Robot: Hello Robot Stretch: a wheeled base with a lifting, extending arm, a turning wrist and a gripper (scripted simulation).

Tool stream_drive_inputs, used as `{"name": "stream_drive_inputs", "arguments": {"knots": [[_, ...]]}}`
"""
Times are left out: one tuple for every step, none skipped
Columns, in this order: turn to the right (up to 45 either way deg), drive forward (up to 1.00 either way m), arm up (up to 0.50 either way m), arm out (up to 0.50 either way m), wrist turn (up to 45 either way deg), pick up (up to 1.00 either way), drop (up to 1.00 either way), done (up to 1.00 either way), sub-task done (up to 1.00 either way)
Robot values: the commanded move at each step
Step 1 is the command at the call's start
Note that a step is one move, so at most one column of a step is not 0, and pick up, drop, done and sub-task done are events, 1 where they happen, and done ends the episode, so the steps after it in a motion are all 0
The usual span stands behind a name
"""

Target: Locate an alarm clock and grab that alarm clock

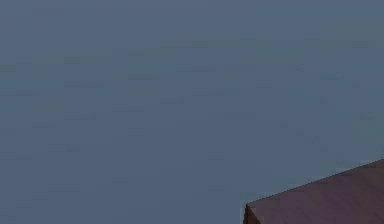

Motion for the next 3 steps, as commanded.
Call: {"name": "stream_drive_inputs", "arguments": {"knots": [[0.0, 0.0, 0.0, 0.0, 42.0, 0.0, 0.0, 0.0, 0.0], [0.0, 0.0, 0.0, 0.0, 0.0, 1.0, 0.0, 0.0, 0.0], [0.0, 0.0, 0.0, 0.0, 0.0, 0.0, 0.0, 1.0, 0.0]]}}
